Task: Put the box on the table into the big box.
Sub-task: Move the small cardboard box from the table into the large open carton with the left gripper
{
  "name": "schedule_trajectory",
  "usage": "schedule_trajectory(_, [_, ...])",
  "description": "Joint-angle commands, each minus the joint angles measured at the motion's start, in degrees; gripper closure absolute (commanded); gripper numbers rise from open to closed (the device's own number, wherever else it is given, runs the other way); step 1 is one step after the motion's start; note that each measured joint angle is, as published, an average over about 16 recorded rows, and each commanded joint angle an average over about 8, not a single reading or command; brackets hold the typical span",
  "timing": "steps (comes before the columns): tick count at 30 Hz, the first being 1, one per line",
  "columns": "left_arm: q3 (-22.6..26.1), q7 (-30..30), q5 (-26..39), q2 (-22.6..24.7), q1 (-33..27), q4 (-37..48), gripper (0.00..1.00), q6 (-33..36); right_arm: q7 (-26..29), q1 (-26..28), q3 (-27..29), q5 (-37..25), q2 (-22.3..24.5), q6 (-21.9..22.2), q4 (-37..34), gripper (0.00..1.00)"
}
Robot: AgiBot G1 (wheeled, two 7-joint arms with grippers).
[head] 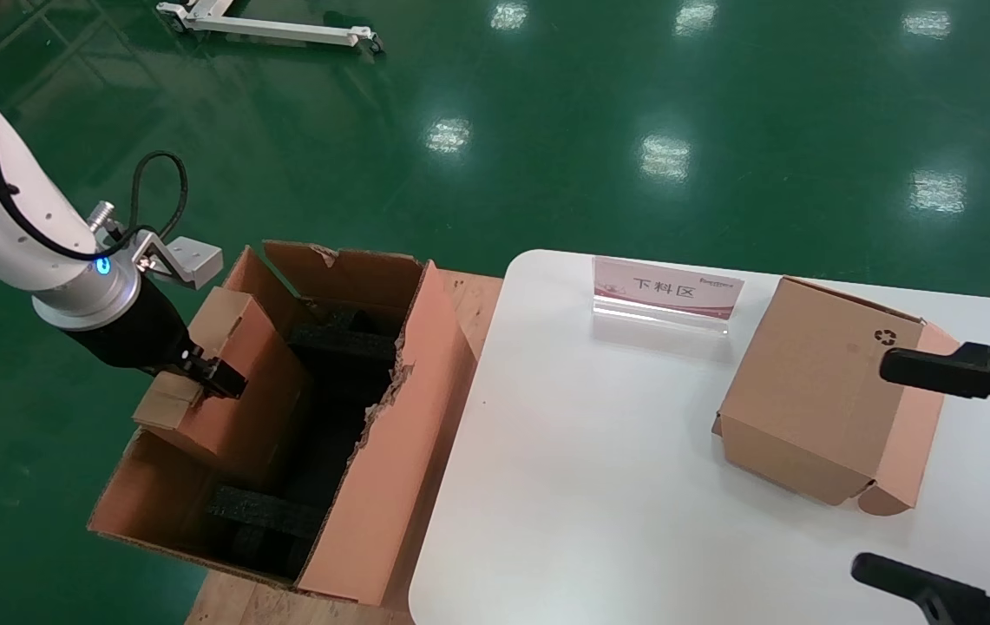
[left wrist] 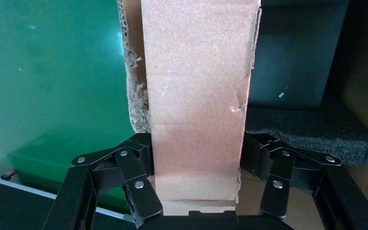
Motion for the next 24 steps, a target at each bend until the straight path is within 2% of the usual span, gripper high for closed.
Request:
schedule_trajectory(1, [0.06,-0.43,0.05,0.05,0.28,-0.18,0.46,-0.14,0.0,0.0,0.0,0.0,0.0,0.0,0.0,0.0])
schedule_trajectory(4, [0.16,-0.99,0.18,0.1,0.53,-0.4,0.09,-0.26,0.0,0.0,0.0,0.0,0.0,0.0,0.0,0.0])
schedule_trajectory(5, [0.19,-1.15,0.22,0.11,0.6,-0.46,0.0,-0.29,0.0,0.0,0.0,0.0,0.0,0.0,0.0,0.0])
schedule_trajectory(24, [0.43,-2.42,0.53,0.2,1.18,-0.95,0.0,-0.6,0.0,0.0,0.0,0.0,0.0,0.01,-0.01,0.0])
